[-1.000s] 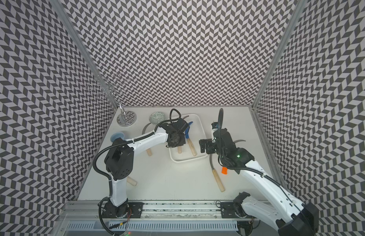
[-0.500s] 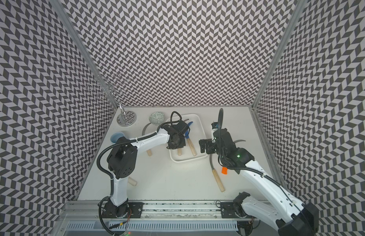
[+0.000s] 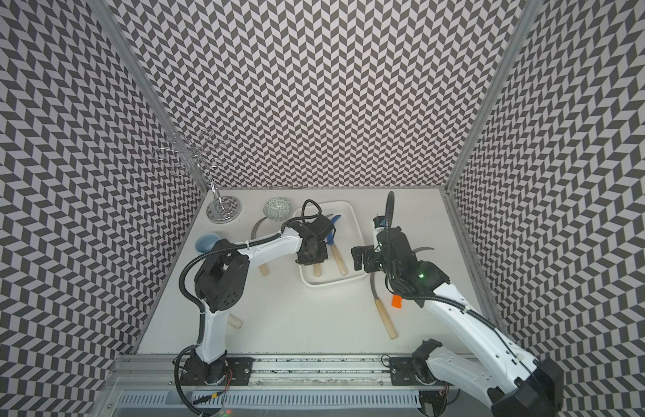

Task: Put small sickles into storage boxes
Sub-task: Place the sickle in the storage box.

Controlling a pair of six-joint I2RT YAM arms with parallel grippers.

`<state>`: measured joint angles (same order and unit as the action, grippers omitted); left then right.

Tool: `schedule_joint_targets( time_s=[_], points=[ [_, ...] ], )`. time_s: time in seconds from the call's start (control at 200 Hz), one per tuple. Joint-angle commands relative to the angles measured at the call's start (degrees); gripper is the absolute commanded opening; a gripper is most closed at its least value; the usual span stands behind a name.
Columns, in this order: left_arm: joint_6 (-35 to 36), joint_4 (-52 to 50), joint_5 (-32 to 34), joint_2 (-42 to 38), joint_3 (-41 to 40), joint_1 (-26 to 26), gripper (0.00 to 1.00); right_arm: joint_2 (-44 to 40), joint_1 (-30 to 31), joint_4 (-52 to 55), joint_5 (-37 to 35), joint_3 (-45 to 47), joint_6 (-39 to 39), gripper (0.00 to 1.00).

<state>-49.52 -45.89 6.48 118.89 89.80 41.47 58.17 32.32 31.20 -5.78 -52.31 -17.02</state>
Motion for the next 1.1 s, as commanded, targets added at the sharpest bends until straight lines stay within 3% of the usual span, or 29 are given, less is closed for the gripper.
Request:
schedule_joint_targets(
  time_s=[0.0,1.092],
  points=[
    [-0.32,0.87,0.46,0.83,1.86,-0.21,0.09,-1.29,-0.38,-2.66,0.19,0.63,-0.04,1.0],
    [-1.33,0.99,-0.92,3.97,2.79,-0.78,0.14,-2.01,-0.34,-2.99,0.51,1.07,0.05,1.0]
  ],
)
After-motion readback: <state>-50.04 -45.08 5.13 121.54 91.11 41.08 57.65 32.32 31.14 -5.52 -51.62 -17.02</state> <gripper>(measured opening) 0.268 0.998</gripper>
